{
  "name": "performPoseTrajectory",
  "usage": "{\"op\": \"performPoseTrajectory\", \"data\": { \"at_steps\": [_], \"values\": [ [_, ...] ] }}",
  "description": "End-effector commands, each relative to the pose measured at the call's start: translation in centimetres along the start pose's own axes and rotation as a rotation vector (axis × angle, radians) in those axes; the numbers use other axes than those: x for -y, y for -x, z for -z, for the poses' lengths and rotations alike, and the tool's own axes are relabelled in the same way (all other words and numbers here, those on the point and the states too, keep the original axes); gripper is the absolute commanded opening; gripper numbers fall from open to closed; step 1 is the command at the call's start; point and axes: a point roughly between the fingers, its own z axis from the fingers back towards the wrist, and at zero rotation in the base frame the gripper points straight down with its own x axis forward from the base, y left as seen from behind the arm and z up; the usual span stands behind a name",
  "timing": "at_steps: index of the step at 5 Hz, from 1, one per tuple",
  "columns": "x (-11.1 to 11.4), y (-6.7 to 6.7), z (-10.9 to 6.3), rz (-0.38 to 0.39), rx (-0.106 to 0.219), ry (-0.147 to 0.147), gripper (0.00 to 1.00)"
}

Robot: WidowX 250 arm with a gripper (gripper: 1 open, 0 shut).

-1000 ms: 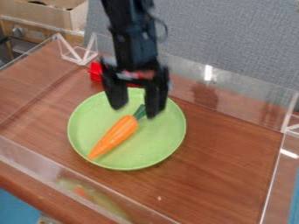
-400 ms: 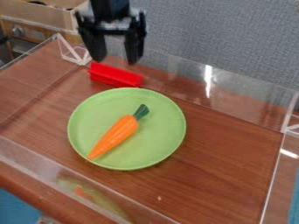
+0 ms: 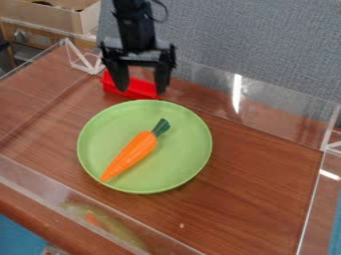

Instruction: Put the carrot on the green plate

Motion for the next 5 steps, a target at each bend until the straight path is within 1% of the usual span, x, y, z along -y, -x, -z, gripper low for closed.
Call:
{"op": "performPoseTrajectory", "data": {
  "at_steps": [1,3,4,5],
  "values": [
    [0.8,-1.4,-0.2,-0.043,0.053,-0.023,1.00],
    [0.3,-2.9,1.6,0.021,0.018,-0.047,1.00],
    [0.0,-3.6,2.1,0.054,0.003,-0.055,1.00],
    [-0.7,-4.1,1.7,0.051,-0.008,-0.063,0.00]
  ]
}}
